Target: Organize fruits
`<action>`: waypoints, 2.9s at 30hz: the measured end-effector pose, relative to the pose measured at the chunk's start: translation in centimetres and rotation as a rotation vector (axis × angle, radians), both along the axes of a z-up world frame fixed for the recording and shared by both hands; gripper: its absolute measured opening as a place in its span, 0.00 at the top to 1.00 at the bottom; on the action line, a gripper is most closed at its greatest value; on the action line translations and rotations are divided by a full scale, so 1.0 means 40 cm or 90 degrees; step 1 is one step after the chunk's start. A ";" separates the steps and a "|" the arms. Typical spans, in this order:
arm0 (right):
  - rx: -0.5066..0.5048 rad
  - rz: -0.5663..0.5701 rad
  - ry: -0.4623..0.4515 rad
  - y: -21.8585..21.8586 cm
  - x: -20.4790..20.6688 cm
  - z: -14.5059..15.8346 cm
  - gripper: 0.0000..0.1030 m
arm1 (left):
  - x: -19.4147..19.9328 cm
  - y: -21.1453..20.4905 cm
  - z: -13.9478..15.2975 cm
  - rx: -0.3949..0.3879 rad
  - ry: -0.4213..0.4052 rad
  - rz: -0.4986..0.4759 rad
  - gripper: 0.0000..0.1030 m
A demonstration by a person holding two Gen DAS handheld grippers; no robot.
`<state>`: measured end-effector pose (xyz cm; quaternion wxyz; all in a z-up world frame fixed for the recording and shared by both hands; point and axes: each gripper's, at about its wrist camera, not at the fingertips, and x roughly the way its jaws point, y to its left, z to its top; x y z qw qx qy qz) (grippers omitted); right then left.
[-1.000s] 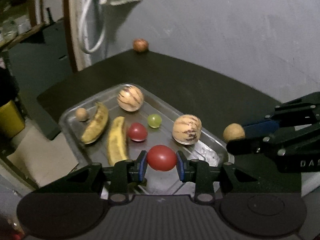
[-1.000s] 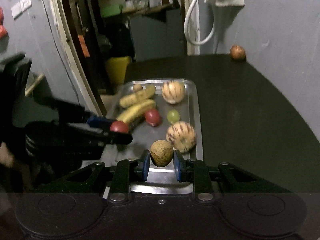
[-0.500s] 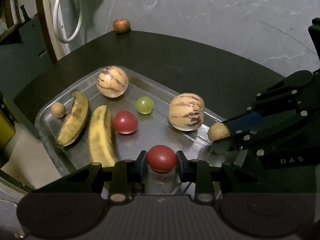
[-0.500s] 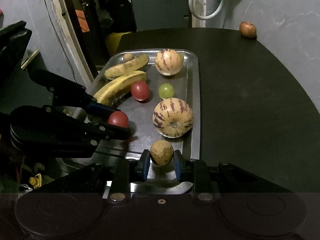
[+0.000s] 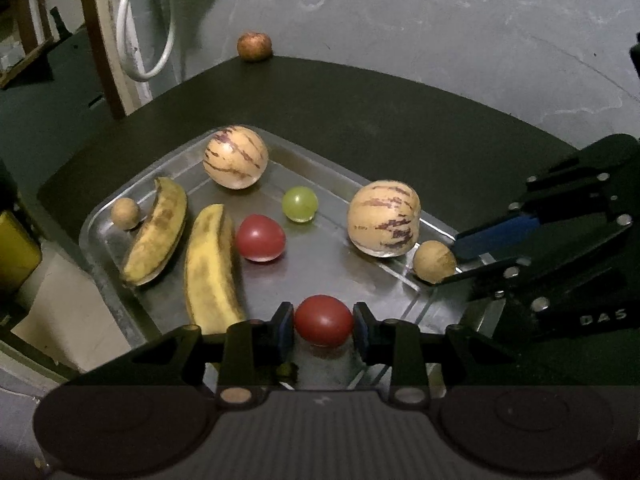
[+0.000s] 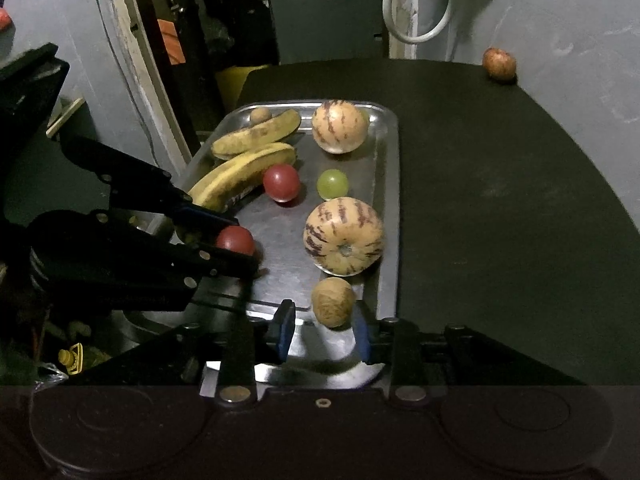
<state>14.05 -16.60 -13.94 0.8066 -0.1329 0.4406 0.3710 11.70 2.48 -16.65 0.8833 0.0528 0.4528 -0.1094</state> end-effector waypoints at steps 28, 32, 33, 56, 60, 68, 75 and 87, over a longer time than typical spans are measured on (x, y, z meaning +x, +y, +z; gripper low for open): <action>0.155 -0.166 -0.081 -0.130 -0.129 0.271 0.01 | -0.198 0.115 0.263 -0.044 -0.106 0.253 0.01; 0.148 -0.225 -0.055 -0.099 -0.150 0.292 0.01 | -0.237 0.140 0.298 -0.062 -0.122 0.234 0.01; 0.149 -0.235 -0.053 -0.094 -0.159 0.296 0.01 | -0.241 0.144 0.301 -0.064 -0.122 0.232 0.01; 0.122 -0.353 -0.108 -0.071 -0.444 0.349 0.01 | -0.400 0.105 0.343 -0.056 -0.134 0.175 0.01; 0.122 -0.353 -0.110 -0.074 -0.456 0.355 0.01 | -0.409 0.098 0.341 -0.056 -0.131 0.173 0.01; 0.128 -0.347 -0.116 -0.076 -0.464 0.363 0.01 | -0.420 0.091 0.343 -0.055 -0.136 0.171 0.01; 0.131 -0.344 -0.120 -0.076 -0.472 0.366 0.01 | -0.425 0.086 0.347 -0.053 -0.141 0.171 0.01; 0.131 -0.343 -0.122 -0.081 -0.469 0.369 0.01 | -0.423 0.083 0.352 -0.057 -0.142 0.168 0.01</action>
